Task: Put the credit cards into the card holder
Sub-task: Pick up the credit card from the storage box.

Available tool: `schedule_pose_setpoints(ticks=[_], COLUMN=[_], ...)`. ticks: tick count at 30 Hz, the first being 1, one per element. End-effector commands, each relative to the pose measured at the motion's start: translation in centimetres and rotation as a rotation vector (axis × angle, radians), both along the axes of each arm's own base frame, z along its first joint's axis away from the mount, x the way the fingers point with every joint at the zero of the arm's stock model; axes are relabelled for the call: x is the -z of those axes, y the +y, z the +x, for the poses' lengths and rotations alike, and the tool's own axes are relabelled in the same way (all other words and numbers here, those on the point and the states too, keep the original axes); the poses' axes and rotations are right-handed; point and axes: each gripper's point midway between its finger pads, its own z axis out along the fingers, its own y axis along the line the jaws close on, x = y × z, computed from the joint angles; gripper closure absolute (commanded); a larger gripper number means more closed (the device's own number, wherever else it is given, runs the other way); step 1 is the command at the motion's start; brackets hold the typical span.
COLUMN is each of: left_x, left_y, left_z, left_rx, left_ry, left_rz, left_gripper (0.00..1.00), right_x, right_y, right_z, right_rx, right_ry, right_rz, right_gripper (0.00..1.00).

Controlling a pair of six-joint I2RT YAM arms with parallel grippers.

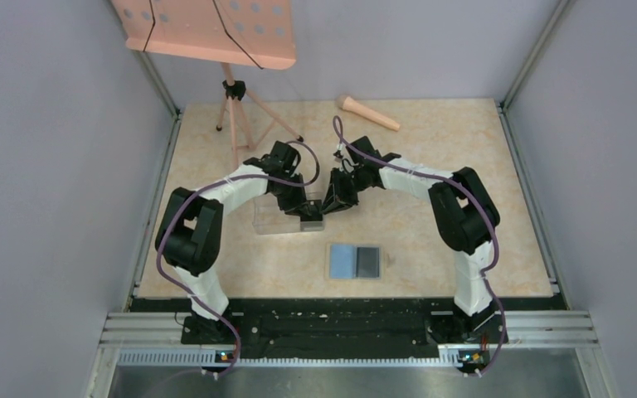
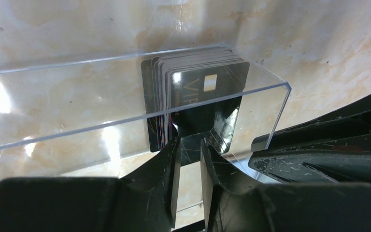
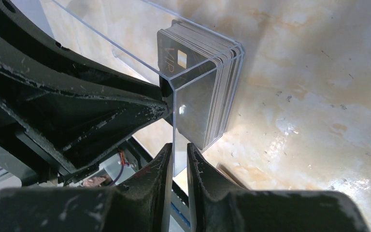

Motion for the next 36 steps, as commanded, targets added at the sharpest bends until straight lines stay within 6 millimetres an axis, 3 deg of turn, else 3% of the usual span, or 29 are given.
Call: schedule_pose_setpoints(ticks=[1,14,18,21,24,30,36], left_x=[-0.7,-0.4,-0.7,-0.6,-0.3,-0.3,-0.8], left_y=[0.6,0.6,0.7,0.3,-0.4,-1.4,-2.1], left_z=[-0.2,-0.7,-0.6,-0.6,-0.8,-1.0,-1.1], left_rx=[0.032,0.059,0.057,0.066,0.081,0.107,0.123], left_ry=[-0.034,-0.042,-0.051,-0.053,-0.045,-0.051,-0.062], left_rz=[0.091,0.183,0.208,0.199,0.177,0.171,0.161], left_gripper=[0.72,0.74,0.64,0.63,0.68,0.87,0.97], right_x=[-3.1,-2.8,-2.7,-2.7,-2.7,-2.7,-2.7], right_y=[1.1,0.8,0.8,0.8,0.8,0.8,0.8], right_z=[-0.7,-1.1,-1.1,-1.2,-1.2,-1.2,-1.2], right_rx=[-0.026,-0.027,-0.029,-0.031,-0.031,-0.032,-0.033], right_ry=[-0.053,-0.049,-0.049,-0.047,-0.048,-0.047,-0.048], right_rz=[0.067,0.059,0.059,0.059,0.059,0.06,0.06], right_gripper=[0.84,0.84,0.84,0.84,0.84,0.84,0.84])
